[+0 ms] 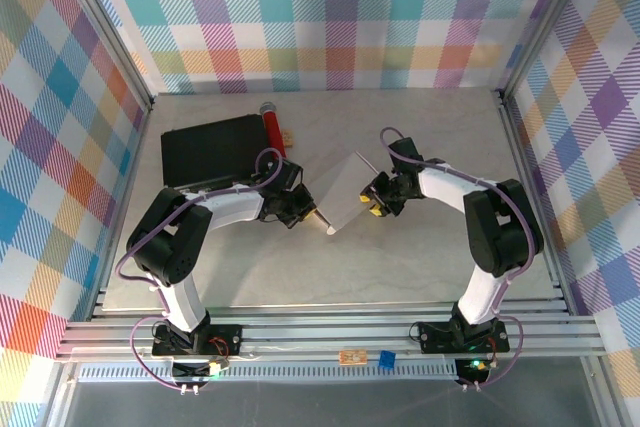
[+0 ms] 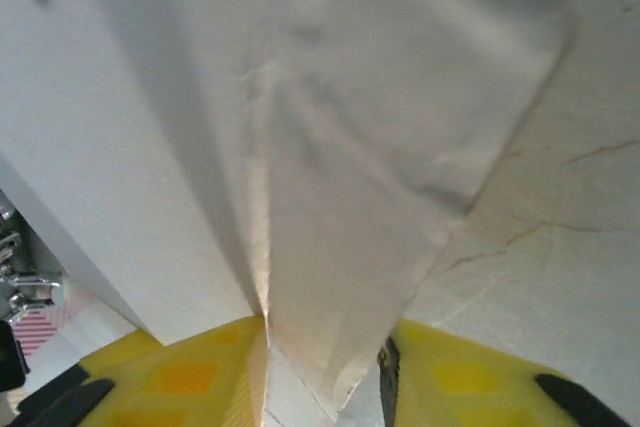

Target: Fold the paper box

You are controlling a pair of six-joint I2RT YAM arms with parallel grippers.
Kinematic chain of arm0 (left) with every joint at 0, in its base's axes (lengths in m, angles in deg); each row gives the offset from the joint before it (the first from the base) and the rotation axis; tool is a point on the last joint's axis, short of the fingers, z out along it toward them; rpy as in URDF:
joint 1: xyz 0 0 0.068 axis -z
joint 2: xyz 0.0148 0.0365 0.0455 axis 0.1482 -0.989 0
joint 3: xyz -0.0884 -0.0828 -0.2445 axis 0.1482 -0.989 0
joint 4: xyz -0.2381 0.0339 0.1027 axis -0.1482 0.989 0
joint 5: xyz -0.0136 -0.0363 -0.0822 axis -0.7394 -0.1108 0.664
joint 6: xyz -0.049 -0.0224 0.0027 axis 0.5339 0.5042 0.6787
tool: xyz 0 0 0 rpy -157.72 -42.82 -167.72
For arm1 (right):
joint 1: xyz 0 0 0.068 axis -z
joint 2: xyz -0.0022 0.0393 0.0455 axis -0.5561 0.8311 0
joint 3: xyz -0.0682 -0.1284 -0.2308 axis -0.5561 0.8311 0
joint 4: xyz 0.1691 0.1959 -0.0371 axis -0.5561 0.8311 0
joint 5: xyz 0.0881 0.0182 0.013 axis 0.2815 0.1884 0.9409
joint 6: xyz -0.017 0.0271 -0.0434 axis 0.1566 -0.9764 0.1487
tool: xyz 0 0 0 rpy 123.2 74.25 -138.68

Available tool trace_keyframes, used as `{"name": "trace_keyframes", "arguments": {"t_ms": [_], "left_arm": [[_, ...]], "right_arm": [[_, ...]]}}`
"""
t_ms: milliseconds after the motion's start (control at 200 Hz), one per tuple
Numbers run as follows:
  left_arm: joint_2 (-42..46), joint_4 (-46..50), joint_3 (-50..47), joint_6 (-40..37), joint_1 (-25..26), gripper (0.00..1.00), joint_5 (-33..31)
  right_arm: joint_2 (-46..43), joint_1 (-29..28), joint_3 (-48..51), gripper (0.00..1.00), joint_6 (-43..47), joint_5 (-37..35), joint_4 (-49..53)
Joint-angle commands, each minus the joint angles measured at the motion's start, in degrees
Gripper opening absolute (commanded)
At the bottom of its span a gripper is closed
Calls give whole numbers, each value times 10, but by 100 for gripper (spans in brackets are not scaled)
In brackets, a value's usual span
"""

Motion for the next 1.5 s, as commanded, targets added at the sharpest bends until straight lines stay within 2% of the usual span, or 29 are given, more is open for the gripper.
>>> {"name": "trace_keyframes", "arguments": {"t_ms": [0, 105, 225, 300, 410, 505, 580, 750, 825, 1085, 1230, 1425, 1495], "left_arm": [[-15, 81, 11, -40, 3, 0, -21], [-10, 129, 25, -78, 1, 0, -24], [-5, 156, 32, -115, -7, 0, -23], [-4, 164, 36, -138, -13, 0, -18], [-6, 176, 46, -165, -17, 0, -13], [-10, 190, 58, -183, -18, 0, -14], [-15, 194, 65, -189, -20, 0, -10], [-20, 191, 60, -191, -22, 0, -9], [-21, 187, 56, -191, -22, 0, -9], [-23, 185, 60, -195, -25, 0, -7], [-24, 185, 61, -197, -25, 0, -5], [-9, 175, 65, -202, -26, 0, -9], [8, 174, 74, -199, -26, 13, -14]], "right_arm": [[-56, 6, -64, 50, 95, -31, 79], [-69, 9, -129, 65, 204, -10, 122], [-74, 33, -180, 73, 315, 30, 157], [-75, 66, -182, 77, 353, 86, 139], [-22, 102, -231, 78, 422, 166, 168], [49, 103, -303, 78, 505, 186, 229], [111, 107, -350, 79, 537, 155, 271], [210, 121, -383, 78, 544, 211, 296], [217, 119, -361, 78, 548, 252, 291], [216, 110, -277, 78, 549, 326, 258], [232, 102, -270, 71, 541, 345, 254], [223, 94, -253, 54, 502, 368, 223], [220, 93, -250, 47, 488, 367, 222]]}}
